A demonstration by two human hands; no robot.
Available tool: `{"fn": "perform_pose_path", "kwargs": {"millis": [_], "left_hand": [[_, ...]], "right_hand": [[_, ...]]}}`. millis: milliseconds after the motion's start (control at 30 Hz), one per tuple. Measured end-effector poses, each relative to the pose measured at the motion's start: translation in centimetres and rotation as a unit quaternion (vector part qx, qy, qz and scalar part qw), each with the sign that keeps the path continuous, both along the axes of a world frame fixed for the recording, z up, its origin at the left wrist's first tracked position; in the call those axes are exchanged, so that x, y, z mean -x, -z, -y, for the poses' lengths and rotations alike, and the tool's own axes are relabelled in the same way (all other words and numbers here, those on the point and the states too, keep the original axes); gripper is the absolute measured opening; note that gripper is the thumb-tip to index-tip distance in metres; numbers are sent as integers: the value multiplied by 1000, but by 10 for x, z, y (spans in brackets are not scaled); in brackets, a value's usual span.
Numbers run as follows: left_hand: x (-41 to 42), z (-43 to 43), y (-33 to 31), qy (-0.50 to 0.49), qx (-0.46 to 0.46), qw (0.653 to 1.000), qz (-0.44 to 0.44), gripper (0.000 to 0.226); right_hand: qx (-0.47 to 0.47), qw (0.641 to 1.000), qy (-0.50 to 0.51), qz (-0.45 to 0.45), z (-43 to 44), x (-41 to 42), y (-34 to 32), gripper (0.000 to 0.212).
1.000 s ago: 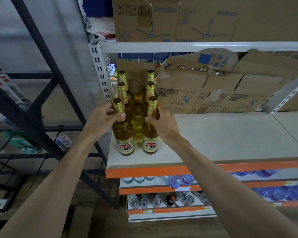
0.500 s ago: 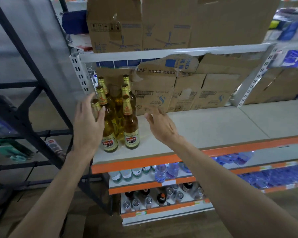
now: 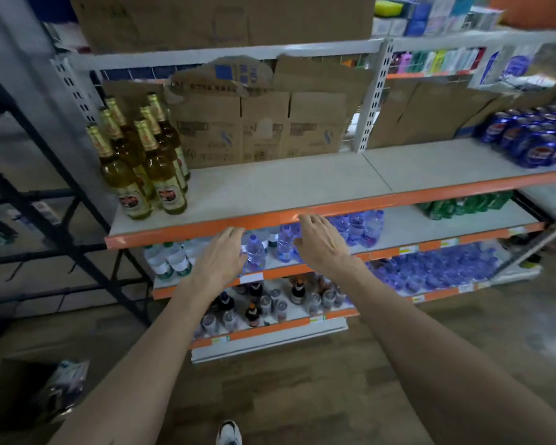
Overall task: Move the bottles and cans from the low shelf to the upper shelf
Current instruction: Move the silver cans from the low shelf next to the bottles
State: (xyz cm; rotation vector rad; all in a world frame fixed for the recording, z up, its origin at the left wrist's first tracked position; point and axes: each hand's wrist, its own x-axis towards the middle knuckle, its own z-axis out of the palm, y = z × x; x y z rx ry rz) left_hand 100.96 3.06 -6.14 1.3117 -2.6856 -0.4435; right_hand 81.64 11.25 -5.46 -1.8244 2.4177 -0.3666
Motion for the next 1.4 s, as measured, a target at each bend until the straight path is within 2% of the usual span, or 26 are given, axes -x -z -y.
{"fn": "perform_pose_path", "kwargs": {"millis": [233, 333, 500, 600, 733, 867, 967, 1067, 1133, 1267, 1400], "left_hand": [[15, -29, 21, -1, -10, 1000, 15, 47], [24, -27, 36, -2, -21, 1000, 19, 49], [41, -6, 105, 8, -66, 997, 26, 45], [55, 9, 188, 6, -81, 996, 32, 42], [67, 24, 319, -4, -117, 992, 41, 34], [79, 46, 443, -40, -100, 994, 24, 31], [87, 67, 539, -56, -66, 996, 37, 34], [99, 93, 639, -36, -56, 997, 29, 37], [112, 106, 696, -23, -45, 999, 9, 39], [141, 121, 773, 20, 2, 999, -43, 42], [157, 116, 794, 2, 1, 998, -61, 45]], "right_hand": [[-7, 1000, -24, 2, -20, -2, 16, 34], [-30, 999, -29, 4, -14, -4, 31, 38], [-79, 996, -31, 23, 8, 7, 89, 42], [-72, 997, -22, 27, 25, 17, 171, 37], [-114, 992, 4, 53, 29, 29, 304, 36], [-117, 991, 16, 69, 49, 52, 437, 46], [-104, 992, 23, 73, 77, 76, 540, 42], [-73, 995, 27, 59, 100, 101, 644, 39], [-50, 997, 26, 47, 113, 116, 703, 46], [-13, 999, 29, 30, 127, 137, 779, 39], [-15, 999, 36, 35, 113, 138, 810, 36]]}}
